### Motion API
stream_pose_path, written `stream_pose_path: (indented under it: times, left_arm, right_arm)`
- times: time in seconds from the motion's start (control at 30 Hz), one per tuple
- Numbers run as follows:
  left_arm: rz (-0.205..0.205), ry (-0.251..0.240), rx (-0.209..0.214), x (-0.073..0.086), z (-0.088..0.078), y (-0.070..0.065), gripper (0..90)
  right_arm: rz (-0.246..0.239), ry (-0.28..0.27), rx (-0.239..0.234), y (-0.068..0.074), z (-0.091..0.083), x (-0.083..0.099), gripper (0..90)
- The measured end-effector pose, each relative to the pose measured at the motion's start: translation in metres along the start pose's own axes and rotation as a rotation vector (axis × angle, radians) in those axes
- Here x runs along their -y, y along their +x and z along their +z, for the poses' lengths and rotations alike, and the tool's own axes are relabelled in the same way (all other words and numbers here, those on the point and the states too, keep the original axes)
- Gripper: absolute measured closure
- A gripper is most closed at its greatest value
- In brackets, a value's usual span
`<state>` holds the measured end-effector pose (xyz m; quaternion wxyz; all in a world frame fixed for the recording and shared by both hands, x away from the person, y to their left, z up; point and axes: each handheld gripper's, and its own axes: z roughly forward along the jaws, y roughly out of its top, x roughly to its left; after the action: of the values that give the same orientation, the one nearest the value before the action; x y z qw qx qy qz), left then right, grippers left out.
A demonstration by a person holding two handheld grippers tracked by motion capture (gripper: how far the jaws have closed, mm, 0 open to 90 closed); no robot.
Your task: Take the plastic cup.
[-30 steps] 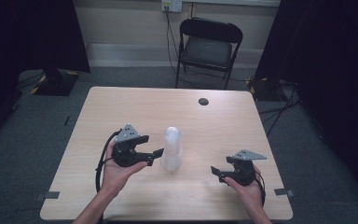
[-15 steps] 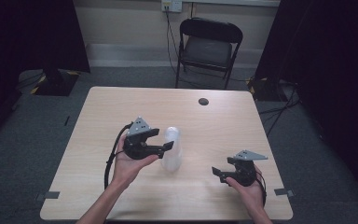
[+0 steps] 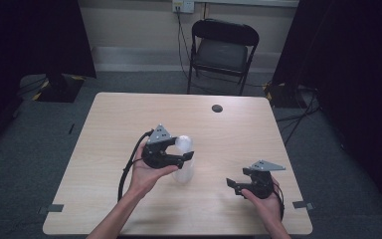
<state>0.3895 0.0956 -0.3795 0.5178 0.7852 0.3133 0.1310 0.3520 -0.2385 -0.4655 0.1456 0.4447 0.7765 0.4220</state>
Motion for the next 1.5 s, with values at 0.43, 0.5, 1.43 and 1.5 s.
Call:
stream_pose_path:
  times: [0.43, 0.5, 1.43, 1.5]
  left_arm:
    - [0.028, 0.056, -0.009, 0.011, 0.017, 0.003, 29.5]
    - [0.028, 0.055, -0.011, 0.011, 0.019, 0.003, 29.7]
    - [0.021, 0.088, -0.033, 0.020, 0.028, 0.006, 29.6]
    - [0.008, 0.082, -0.034, 0.020, 0.027, 0.006, 29.5]
  right_arm:
    - [-0.001, 0.001, -0.004, 0.000, 0.001, 0.001, 18.6]
    - [-0.003, 0.002, -0.004, 0.000, 0.001, 0.001, 18.6]
    - [0.015, -0.002, -0.006, -0.002, -0.001, 0.001, 18.7]
    - [0.014, -0.001, -0.006, -0.002, -0.001, 0.001, 18.7]
